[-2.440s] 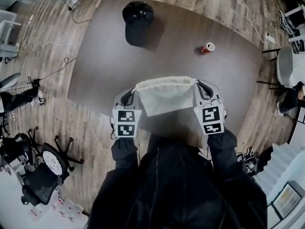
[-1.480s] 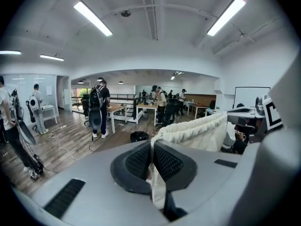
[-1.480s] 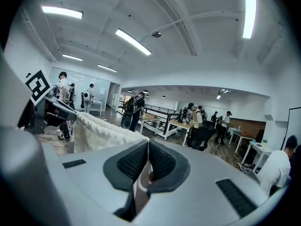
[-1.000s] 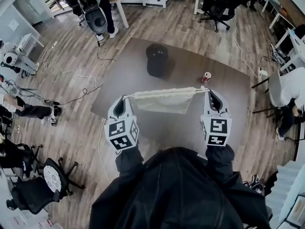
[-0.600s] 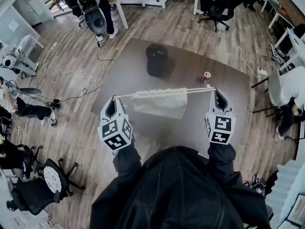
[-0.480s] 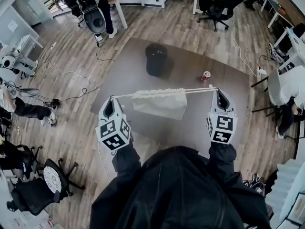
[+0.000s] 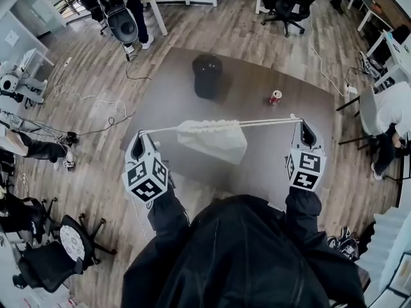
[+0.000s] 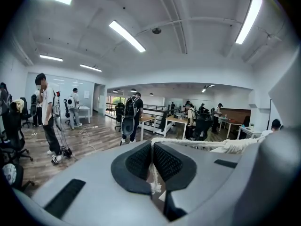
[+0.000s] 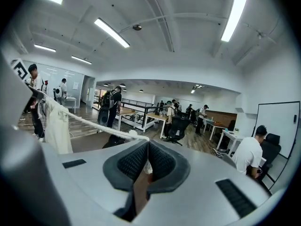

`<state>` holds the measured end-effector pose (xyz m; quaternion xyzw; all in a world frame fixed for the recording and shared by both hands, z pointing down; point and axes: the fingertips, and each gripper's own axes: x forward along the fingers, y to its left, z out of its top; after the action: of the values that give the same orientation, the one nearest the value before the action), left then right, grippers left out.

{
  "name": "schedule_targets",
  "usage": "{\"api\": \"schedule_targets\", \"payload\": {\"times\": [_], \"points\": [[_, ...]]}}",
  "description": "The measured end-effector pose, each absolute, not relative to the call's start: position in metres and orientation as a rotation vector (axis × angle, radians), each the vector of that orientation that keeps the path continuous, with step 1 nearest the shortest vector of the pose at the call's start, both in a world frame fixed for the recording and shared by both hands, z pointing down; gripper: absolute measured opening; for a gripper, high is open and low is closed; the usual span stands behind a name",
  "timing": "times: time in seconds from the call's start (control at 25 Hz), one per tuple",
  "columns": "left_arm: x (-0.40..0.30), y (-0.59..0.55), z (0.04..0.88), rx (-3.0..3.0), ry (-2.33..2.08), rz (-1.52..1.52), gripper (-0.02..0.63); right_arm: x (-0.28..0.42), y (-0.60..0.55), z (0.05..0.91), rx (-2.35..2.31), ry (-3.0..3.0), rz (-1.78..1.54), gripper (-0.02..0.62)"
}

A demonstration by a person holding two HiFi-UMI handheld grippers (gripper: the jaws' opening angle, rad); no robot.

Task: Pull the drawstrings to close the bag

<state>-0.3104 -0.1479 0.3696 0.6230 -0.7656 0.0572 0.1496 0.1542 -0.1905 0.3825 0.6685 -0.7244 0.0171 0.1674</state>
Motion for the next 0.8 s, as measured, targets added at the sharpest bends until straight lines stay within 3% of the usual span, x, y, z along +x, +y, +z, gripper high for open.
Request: {"api": "schedule_targets", "payload": {"times": [0.56,0.8], "points": [[-0.331,-0.143,0.401,1.689,-2.188,0.200,0.034,0.207,-0.180,0.422,1.980,-1.918,0.207,0.029],[-0.299,-0.160,0.454,1.768,-1.945,0.341,0.034,0.209,-0.183,0.466,1.865,-1.903,0.382,0.029]]}}
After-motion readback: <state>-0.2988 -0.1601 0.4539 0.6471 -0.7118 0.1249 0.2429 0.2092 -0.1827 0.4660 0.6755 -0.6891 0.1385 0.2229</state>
